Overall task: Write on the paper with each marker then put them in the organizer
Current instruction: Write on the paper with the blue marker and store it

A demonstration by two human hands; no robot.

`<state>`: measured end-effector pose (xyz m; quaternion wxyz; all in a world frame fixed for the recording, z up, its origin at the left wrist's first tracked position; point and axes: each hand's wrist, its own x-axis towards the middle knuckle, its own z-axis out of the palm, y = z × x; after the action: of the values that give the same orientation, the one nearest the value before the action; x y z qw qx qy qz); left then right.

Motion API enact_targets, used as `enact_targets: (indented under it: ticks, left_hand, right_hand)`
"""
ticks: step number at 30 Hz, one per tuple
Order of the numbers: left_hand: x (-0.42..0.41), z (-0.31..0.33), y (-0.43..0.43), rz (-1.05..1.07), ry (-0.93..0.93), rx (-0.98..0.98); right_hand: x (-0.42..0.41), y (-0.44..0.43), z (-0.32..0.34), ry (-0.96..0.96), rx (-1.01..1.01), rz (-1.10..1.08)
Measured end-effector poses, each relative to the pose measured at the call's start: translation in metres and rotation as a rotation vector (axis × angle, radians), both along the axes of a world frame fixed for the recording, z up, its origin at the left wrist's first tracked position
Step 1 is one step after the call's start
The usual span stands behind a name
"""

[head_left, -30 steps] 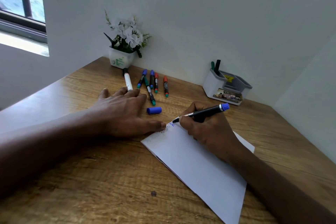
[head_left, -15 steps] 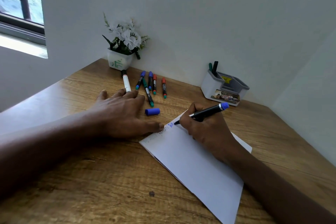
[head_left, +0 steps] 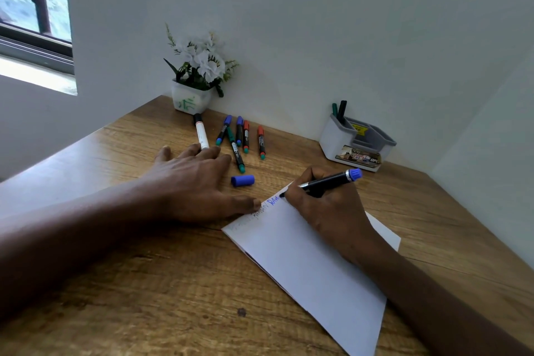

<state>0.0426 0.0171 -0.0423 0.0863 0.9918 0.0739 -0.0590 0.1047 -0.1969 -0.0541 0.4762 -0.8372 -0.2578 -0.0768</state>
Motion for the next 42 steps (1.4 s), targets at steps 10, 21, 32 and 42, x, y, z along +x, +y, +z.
enact_targets:
  ticks: [10,21,32,42]
  left_hand:
    - [-0.0027,0.0019,-0.0003,-0.003,-0.004,-0.005]
    - [-0.0032,0.0010,0.0000,-0.002,-0.015,-0.010]
    - [-0.0037,0.0026,-0.0007,-0.007,-0.008,-0.011]
    - [-0.0045,0.0037,-0.0016,-0.010,-0.015,-0.009]
  right_hand:
    - [0.0032,0.0005,-0.0002,0.009,0.006,0.004]
    - [0.0079,-0.0014,-0.0041,0.044,0.014,-0.051]
    - [0.0077,-0.0005,-0.0032,0.047,-0.017,-0.087]
    - [0.0070,-0.0002,-0.0024,0.113,0.035,-0.102]
